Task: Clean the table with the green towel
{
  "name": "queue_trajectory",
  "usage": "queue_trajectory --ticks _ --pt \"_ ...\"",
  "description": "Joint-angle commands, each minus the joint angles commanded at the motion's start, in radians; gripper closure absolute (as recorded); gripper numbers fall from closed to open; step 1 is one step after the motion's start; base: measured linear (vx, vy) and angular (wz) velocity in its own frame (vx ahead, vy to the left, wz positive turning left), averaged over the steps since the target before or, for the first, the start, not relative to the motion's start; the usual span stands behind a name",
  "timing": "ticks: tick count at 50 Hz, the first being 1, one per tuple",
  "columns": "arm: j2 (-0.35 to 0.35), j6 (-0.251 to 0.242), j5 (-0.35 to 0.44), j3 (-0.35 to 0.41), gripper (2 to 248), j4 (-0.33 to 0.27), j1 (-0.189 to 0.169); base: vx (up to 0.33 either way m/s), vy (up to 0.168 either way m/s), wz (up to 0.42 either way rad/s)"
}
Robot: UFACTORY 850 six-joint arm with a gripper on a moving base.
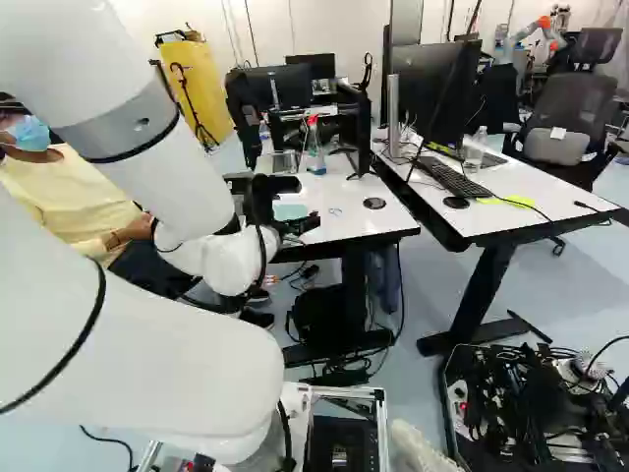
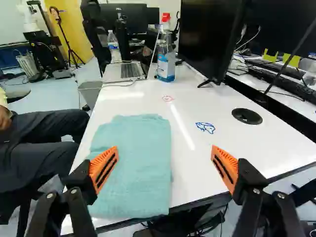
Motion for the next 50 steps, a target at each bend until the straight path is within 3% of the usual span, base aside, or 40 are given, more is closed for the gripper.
queue_trajectory --ticks 30,50 --pt "-0.018 0.0 -0.004 -0.066 3 0.0 0.054 0.0 0.0 0.0" --pt "-0.069 0.0 -0.064 -0.117 3 0.0 0.081 0.0 0.0 0.0"
